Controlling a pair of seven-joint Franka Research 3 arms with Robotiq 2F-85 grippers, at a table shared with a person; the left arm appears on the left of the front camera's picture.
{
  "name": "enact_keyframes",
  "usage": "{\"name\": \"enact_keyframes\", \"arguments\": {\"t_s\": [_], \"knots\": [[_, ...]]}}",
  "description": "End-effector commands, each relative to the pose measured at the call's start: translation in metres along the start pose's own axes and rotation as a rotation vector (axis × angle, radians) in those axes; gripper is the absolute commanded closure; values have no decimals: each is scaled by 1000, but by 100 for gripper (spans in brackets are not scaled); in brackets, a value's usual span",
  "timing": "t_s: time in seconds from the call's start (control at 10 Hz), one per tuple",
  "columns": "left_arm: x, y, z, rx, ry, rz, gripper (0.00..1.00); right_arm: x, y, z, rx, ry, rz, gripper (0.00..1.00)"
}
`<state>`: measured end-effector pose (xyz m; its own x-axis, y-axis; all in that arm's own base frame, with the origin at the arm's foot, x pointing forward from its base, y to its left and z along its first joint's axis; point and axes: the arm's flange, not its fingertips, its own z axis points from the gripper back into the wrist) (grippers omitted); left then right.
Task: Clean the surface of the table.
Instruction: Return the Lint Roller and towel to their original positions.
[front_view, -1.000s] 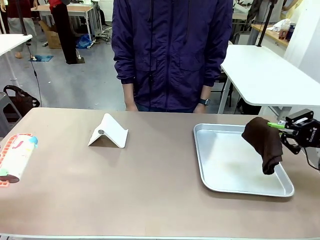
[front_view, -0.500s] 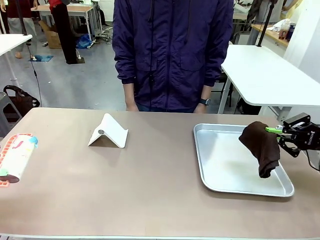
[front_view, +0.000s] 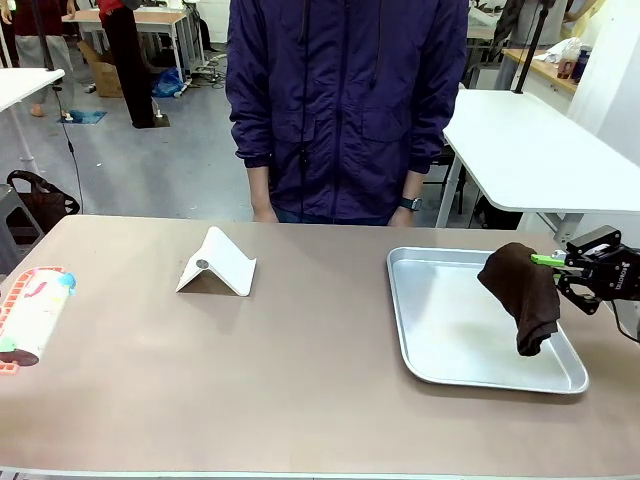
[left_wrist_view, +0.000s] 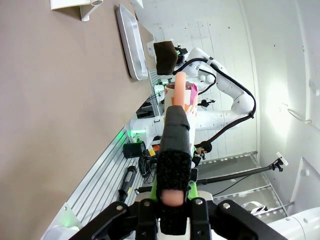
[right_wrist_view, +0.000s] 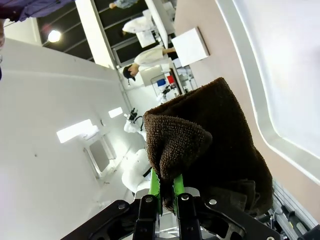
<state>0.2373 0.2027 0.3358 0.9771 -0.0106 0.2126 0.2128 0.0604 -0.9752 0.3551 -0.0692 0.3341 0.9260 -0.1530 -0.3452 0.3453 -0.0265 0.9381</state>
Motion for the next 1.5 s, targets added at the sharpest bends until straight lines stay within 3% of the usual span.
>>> {"name": "enact_keyframes", "arguments": {"t_s": [0.0, 0.9, 1.0, 1.2, 1.4], "knots": [[1, -3, 0, -6, -6, 7, 79, -2, 5, 0, 28, 2, -12, 100], [1, -3, 0, -6, -6, 7, 79, -2, 5, 0, 28, 2, -12, 100], [0, 0, 0, 0, 0, 0, 79, 0, 0, 0, 0, 0, 0, 88], [-7, -42, -24, 38, 17, -68, 79, -9, 12, -16, 2, -46, 9, 88], [22, -98, -57, 126, 62, -19, 79, -18, 40, -54, -12, -111, 15, 88]]}}
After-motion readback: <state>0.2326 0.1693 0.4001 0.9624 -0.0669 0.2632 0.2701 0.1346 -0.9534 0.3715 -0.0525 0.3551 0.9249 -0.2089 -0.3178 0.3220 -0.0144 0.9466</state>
